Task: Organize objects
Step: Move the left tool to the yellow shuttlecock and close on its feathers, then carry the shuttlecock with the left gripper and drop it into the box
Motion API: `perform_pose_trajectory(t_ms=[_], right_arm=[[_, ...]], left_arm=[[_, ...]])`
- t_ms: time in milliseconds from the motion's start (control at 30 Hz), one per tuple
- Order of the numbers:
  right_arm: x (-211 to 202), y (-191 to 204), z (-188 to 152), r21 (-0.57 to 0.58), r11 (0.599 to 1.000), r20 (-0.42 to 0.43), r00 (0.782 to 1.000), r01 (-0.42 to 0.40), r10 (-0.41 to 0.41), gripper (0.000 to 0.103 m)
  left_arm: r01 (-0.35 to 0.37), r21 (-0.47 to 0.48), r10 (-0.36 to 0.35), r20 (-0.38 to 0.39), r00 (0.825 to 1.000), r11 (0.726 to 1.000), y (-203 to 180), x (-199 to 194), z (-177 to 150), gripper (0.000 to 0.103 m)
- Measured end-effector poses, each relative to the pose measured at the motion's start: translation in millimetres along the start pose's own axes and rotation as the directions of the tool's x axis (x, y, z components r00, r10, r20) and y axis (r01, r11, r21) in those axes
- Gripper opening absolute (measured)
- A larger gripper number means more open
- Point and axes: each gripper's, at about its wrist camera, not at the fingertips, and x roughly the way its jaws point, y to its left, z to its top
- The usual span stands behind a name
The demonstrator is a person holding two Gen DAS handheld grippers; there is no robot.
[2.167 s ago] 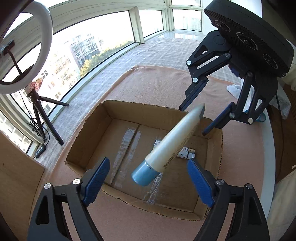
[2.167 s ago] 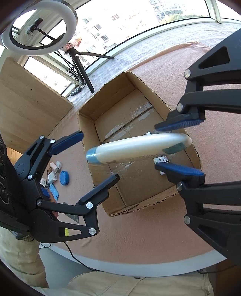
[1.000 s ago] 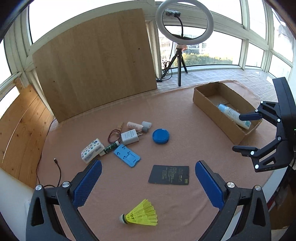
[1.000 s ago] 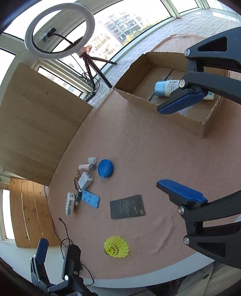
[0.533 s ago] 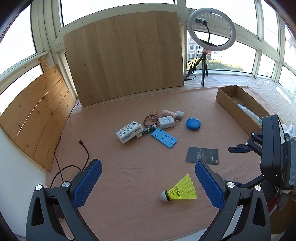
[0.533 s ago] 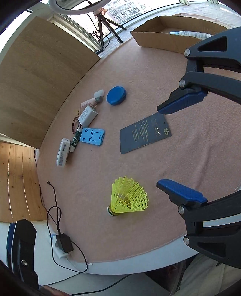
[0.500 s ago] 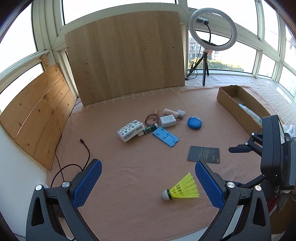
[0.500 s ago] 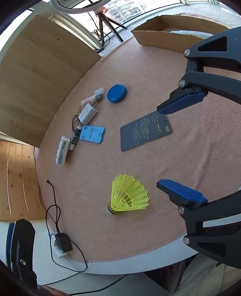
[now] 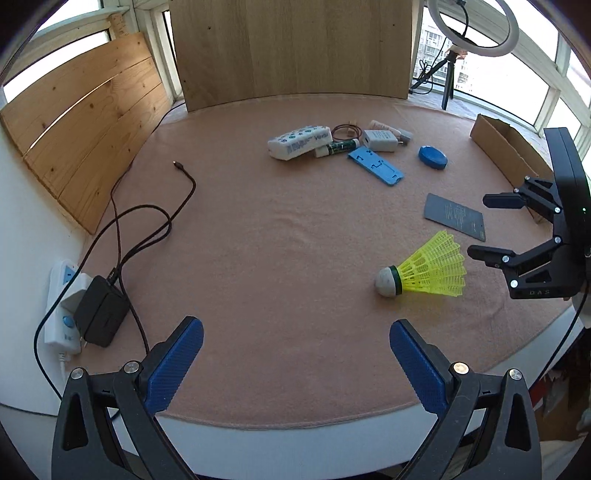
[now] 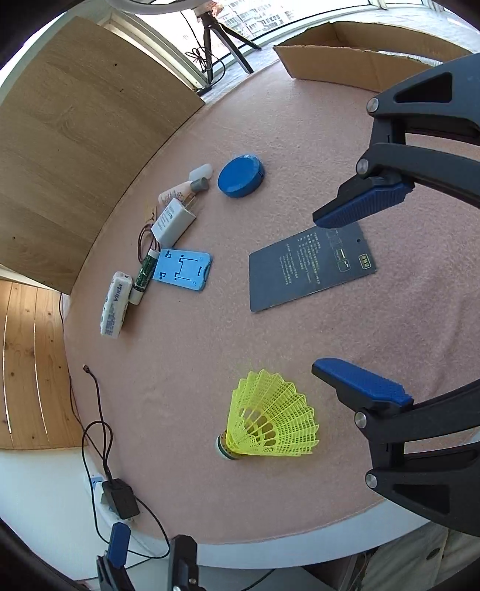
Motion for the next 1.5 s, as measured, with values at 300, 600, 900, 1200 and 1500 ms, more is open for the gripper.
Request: perform_pose_trajectory(t_ms=[300, 600, 900, 1200, 1500], right_arm=[[-7, 70, 22, -0.009, 0.969, 0.028, 0.969, -0.247, 0.247, 0.069], [-20, 60, -16, -0.006, 0.985, 0.009, 0.985, -0.171, 0.171, 0.068], [-9, 72, -10, 0.125, 0.981, 0.090, 0.986, -0.151, 0.140, 0.028], [-7, 88, 3, 0.145, 0.978, 0.117, 0.984, -0.150, 0.134, 0.002], [-34, 79, 26, 0.181, 0.973, 0.191, 0.976, -0.142, 0.107, 0.002]], left_arm=[[0.053, -0.086, -0.056, -0.037, 0.998, 0.995, -27, 29, -43, 0.102], [0.083, -0.115, -0.076, 0.066, 0.995, 0.990, -38, 34, -46, 0.102], [0.095, -0.112, -0.087, 0.077, 0.993, 0.989, -43, 46, -37, 0.074], [0.110, -0.044, -0.104, 0.107, 0.989, 0.993, -57, 52, -29, 0.005], [0.102, -0.078, -0.087, 0.175, 0.981, 0.992, -42, 23, -7, 0.005]])
